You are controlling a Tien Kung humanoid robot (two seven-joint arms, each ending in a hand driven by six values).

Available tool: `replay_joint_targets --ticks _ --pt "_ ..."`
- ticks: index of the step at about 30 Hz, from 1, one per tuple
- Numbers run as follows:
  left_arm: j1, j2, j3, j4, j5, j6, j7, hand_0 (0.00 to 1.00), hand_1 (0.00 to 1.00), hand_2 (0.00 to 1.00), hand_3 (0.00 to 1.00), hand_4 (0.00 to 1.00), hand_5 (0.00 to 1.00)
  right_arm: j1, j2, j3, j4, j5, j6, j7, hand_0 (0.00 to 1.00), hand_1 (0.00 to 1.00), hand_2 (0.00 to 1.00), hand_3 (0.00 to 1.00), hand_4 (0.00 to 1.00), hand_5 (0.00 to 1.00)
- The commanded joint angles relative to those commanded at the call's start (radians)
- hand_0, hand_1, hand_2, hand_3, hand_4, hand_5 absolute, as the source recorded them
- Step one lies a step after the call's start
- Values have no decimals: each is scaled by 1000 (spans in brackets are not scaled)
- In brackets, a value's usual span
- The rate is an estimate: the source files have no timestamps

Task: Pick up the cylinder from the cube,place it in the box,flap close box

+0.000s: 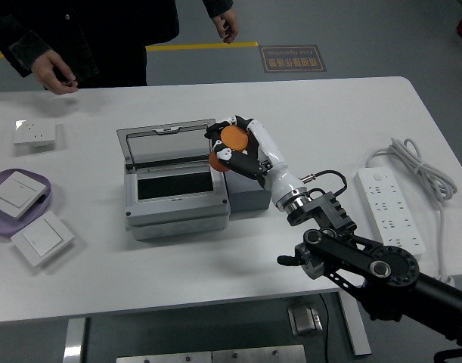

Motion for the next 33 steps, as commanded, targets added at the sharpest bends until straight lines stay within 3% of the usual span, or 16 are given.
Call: replay_joint_targets --ticks 1,2,7,8,13,14,16,19,20,28,33 --pt "0 0 1 0 -1 0 0 616 543 532 615 686 226 5 1 -9 19 1 -8 2 575 541 499 373 76 2" --pt "0 0 1 0 -1 0 0 616 543 532 615 686 226 10 2 -18 35 1 -16 3 400 452 469 356 121 2" --pt "1 1 4 0 -2 0 1 616 543 532 615 686 226 50 8 -71 94 -8 -43 -2 400 452 469 356 121 2" --pt "1 1 4 0 -3 0 1 616 542 532 615 686 226 59 10 -81 101 -13 -47 -7 223 300 438 347 75 2" --pt "1 3 8 0 -5 0 1 616 542 532 615 686 226 111 27 -124 105 -109 -60 -85 223 300 438 347 75 2" --pt "1 4 8 0 -5 0 1 616 543 532 614 686 227 120 32 -130 102 -135 -59 -106 97 206 412 333 57 2" --pt "0 5 9 0 -5 -1 1 616 543 532 614 686 227 139 42 -136 94 -197 -52 -155 97 206 412 333 57 2" --pt "0 7 10 0 -6 -1 1 616 543 532 614 686 227 167 63 -131 78 -315 1 -256 97 206 412 333 57 2" --pt "0 7 10 0 -6 -1 2 616 543 532 614 686 227 174 69 -130 72 -351 21 -290 12 154 404 337 25 2" --pt "0 8 16 0 -11 -1 2 616 544 532 614 686 227 210 102 -170 43 -660 204 -575 2 142 404 346 33 2" --pt "4 9 32 2 -28 0 2 616 544 532 614 686 228 221 113 -185 30 -834 241 -700 11 151 413 353 50 2"
